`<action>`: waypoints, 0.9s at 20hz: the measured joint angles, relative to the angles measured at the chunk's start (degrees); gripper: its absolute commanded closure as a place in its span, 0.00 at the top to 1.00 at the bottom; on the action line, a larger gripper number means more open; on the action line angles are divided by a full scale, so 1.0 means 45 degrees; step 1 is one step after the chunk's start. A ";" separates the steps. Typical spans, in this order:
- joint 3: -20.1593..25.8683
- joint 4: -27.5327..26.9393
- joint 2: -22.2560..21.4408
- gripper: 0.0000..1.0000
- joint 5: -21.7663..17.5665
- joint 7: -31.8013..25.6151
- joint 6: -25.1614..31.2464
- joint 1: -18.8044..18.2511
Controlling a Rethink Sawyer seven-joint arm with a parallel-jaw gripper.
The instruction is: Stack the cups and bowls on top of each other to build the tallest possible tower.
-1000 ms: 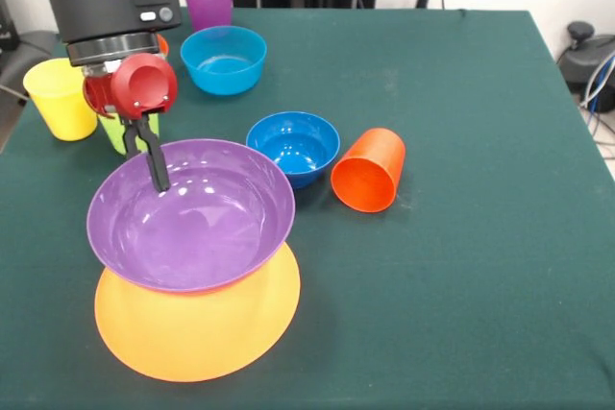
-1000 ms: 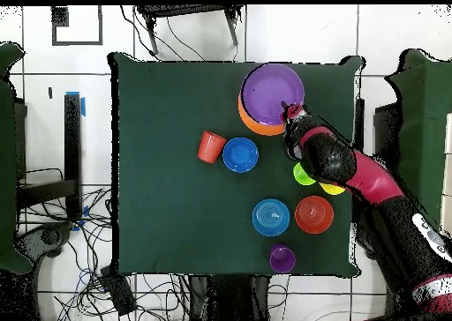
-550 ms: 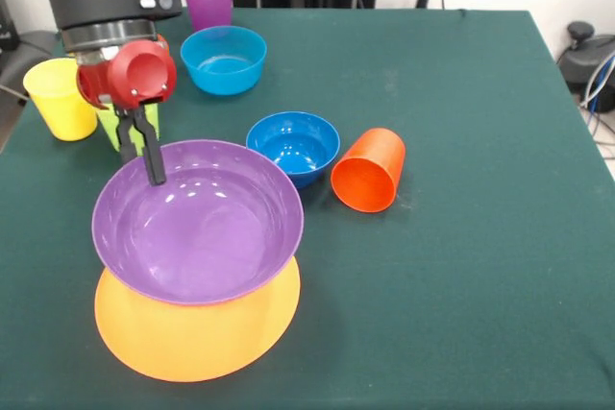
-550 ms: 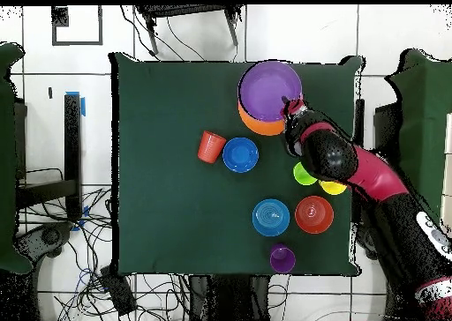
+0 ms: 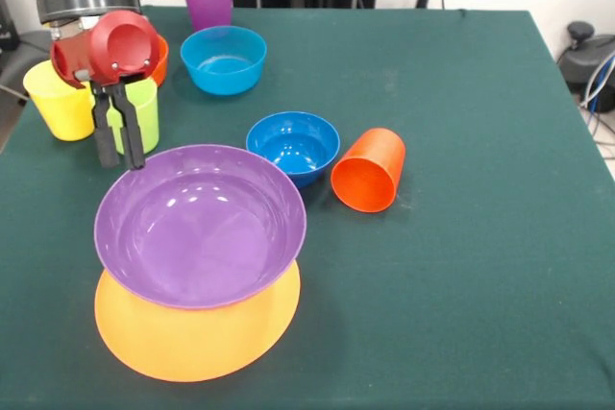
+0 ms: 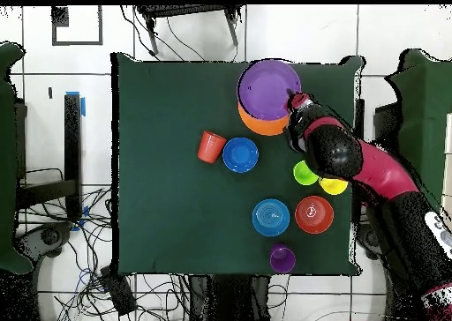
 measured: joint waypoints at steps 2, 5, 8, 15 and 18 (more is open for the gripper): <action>0.0002 -0.0050 0.0033 1.00 -0.0003 0.0000 0.0000 0.0079; -0.0007 -0.0131 0.0077 1.00 -0.0016 0.0000 -0.0003 0.0204; -0.0086 -0.0193 0.0031 1.00 -0.0034 0.0000 0.0000 0.0445; -0.0237 -0.0219 -0.0318 1.00 -0.0037 0.0000 0.0000 0.0933; -0.0258 -0.0247 -0.0461 1.00 -0.0035 0.0000 0.0000 0.1094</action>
